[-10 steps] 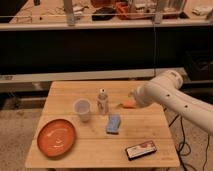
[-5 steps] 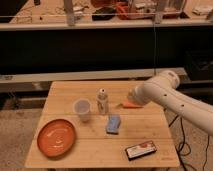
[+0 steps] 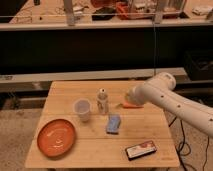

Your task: Knock the bottle over

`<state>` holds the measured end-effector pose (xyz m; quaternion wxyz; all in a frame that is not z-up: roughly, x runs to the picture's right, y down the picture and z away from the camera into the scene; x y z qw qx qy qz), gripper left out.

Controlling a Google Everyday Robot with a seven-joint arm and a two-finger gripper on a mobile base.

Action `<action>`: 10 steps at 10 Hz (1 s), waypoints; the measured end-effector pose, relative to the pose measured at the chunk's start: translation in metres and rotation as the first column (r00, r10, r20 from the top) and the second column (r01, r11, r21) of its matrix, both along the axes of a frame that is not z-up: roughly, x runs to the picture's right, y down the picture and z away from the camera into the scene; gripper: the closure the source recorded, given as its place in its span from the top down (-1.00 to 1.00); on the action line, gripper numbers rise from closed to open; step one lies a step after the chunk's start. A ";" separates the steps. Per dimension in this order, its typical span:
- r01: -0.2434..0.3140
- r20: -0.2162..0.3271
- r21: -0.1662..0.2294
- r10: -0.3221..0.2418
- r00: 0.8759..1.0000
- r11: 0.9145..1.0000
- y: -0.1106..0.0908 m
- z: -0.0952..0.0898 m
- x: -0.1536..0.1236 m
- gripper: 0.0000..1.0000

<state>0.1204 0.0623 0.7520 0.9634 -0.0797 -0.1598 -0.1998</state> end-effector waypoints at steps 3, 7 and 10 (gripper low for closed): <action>0.001 0.017 0.013 -0.001 1.000 1.000 -0.004 0.006 -0.008 -1.00; 0.003 0.046 0.027 -0.004 0.999 1.000 -0.006 0.015 -0.018 -1.00; 0.001 0.064 0.039 -0.004 0.998 0.999 -0.007 0.022 -0.022 -1.00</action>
